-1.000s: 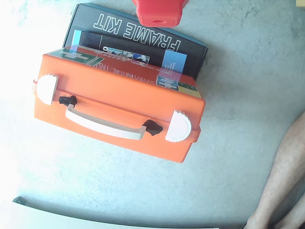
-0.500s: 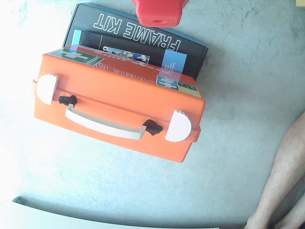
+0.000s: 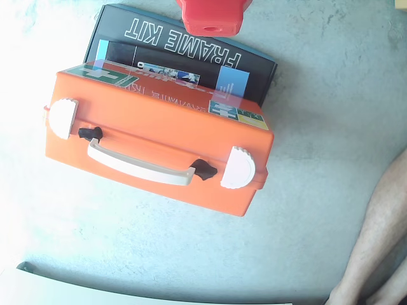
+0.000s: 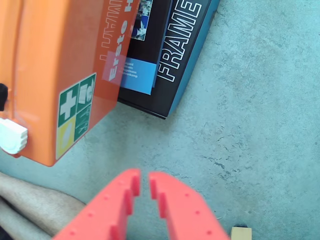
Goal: Grab the white handle of the orange box
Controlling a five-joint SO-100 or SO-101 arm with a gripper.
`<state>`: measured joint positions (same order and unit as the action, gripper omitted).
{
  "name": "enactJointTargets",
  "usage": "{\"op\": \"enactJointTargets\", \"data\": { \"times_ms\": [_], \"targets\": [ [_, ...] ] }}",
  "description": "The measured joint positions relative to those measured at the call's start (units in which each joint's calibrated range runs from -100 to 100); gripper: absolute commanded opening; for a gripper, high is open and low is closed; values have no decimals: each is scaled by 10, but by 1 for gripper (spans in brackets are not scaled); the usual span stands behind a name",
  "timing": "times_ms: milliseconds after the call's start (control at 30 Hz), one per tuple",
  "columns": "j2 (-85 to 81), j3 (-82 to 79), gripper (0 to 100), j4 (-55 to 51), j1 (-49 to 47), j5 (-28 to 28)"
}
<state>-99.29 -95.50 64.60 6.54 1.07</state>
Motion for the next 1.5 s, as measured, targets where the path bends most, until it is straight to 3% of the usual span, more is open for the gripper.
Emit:
{"op": "enactJointTargets", "data": {
  "times_ms": [400,800,1067,1500],
  "targets": [
    [66,80,4,-158,0,11],
    [99,119,44,-241,-2,9],
    [262,264,38,-282,0,14],
    [344,249,35,-284,0,14]
  ]
}}
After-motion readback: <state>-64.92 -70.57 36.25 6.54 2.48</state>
